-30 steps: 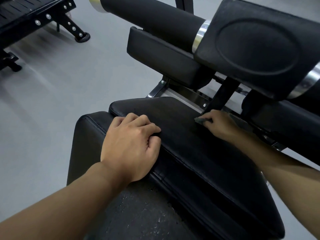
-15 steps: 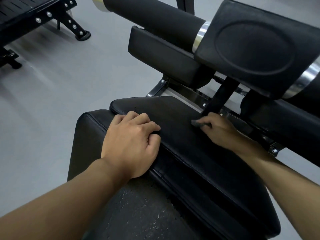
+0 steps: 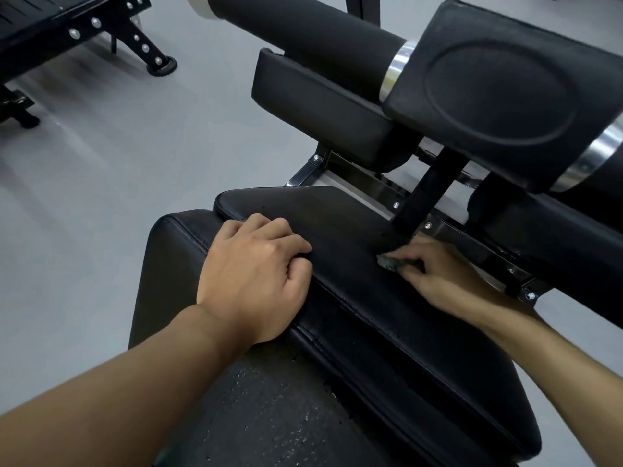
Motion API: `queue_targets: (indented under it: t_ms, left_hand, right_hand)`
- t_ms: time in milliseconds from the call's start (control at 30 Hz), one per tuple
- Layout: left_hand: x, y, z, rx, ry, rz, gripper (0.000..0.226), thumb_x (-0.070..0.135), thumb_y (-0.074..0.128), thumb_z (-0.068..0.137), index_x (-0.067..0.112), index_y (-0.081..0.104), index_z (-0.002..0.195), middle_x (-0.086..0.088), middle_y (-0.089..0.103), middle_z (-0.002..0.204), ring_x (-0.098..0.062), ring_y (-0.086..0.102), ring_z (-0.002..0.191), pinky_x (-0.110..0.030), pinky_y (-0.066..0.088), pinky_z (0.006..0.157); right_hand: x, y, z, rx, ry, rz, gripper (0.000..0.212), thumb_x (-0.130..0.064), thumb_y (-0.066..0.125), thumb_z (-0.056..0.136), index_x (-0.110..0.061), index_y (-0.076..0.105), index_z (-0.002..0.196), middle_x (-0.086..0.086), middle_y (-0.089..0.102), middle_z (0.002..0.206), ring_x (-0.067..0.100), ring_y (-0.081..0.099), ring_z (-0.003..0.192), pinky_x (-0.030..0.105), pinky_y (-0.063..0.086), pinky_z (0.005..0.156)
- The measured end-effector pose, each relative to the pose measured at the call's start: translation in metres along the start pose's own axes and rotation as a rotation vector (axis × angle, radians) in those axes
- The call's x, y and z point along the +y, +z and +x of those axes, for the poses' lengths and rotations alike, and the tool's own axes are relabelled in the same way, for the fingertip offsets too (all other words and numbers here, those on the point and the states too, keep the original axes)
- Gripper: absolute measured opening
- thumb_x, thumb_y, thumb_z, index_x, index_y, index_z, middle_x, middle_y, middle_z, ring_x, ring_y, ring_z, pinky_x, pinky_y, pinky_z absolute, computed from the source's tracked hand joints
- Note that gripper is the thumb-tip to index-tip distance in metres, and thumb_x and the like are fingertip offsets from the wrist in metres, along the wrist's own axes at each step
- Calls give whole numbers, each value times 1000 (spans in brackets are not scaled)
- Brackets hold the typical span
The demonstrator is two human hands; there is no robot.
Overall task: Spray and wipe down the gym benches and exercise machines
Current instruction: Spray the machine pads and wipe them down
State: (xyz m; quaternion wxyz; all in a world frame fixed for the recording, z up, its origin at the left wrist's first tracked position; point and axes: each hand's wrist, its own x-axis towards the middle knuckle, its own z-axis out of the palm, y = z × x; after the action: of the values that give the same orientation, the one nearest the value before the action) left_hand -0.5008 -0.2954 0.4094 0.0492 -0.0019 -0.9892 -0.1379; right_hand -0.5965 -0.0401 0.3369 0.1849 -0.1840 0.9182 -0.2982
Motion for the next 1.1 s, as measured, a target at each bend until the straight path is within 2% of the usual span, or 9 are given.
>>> queue_targets:
  t_ms: [133, 300, 433, 500, 700, 767, 867, 967, 1100]
  left_hand:
    - [0, 0, 0, -3, 5, 2, 49, 34, 29, 89, 29, 77, 98, 14, 67, 95, -15, 56, 97, -30, 32, 86]
    - [0, -1, 0, -15, 9, -7, 50, 35, 28, 90, 29, 77, 98, 13, 67, 96, -15, 56, 97, -32, 34, 87]
    - [0, -1, 0, 2, 13, -9, 49, 34, 29, 89, 28, 78, 96, 13, 68, 94, -16, 57, 96, -29, 31, 85]
    - [0, -1, 0, 4, 10, -5, 50, 34, 29, 89, 29, 77, 97, 13, 68, 95, -16, 57, 97, -29, 30, 86]
    - [0, 0, 0, -1, 11, -12, 50, 34, 28, 88, 28, 78, 96, 13, 68, 95, -16, 57, 96, -30, 32, 85]
    - [-1, 0, 0, 10, 22, -14, 50, 33, 28, 88, 27, 78, 95, 12, 69, 95, -16, 58, 96, -31, 33, 84]
    - [0, 0, 0, 14, 17, -5, 51, 34, 28, 88, 27, 77, 95, 13, 68, 96, -15, 57, 96, -31, 33, 85]
    - [2, 0, 1, -3, 10, 13, 53, 34, 25, 88, 28, 77, 96, 14, 68, 96, -14, 56, 95, -30, 33, 84]
    - [7, -2, 0, -55, -5, 89, 57, 37, 20, 87, 27, 76, 94, 11, 66, 95, -14, 56, 93, -31, 37, 87]
  right_hand:
    - [-16, 17, 52, 85, 41, -25, 30, -12, 54, 96, -26, 72, 115, -3, 61, 110, 20, 56, 110, 35, 47, 91]
    - [-10, -2, -8, -28, -45, -27, 26, -17, 58, 96, -27, 70, 117, -9, 54, 95, 12, 55, 93, 37, 46, 82]
    - [-17, 5, 18, 5, -13, -38, 29, -13, 56, 96, -28, 71, 117, -11, 54, 94, 16, 55, 99, 31, 41, 81]
    - [-26, 14, 38, 31, -4, -52, 31, -14, 52, 98, -29, 70, 118, -8, 55, 101, 17, 52, 109, 30, 41, 88]
    - [-22, -4, -19, 13, -108, -40, 23, -8, 62, 93, -19, 74, 110, -8, 52, 84, 19, 56, 87, 32, 40, 74]
    - [-26, 1, -6, 28, -91, -45, 27, -10, 60, 93, -26, 74, 111, -7, 56, 91, 20, 58, 95, 30, 41, 78]
    - [-36, 18, 32, 32, 22, -56, 33, -14, 54, 96, -34, 70, 116, 0, 60, 116, 22, 52, 119, 28, 37, 92]
    - [-37, 9, 8, 40, -15, -39, 27, -14, 56, 97, -27, 71, 116, 0, 59, 105, 22, 57, 105, 28, 40, 85]
    - [-35, -7, -44, -56, -80, 31, 25, -16, 60, 95, -31, 73, 111, -4, 62, 100, 15, 61, 93, 38, 48, 87]
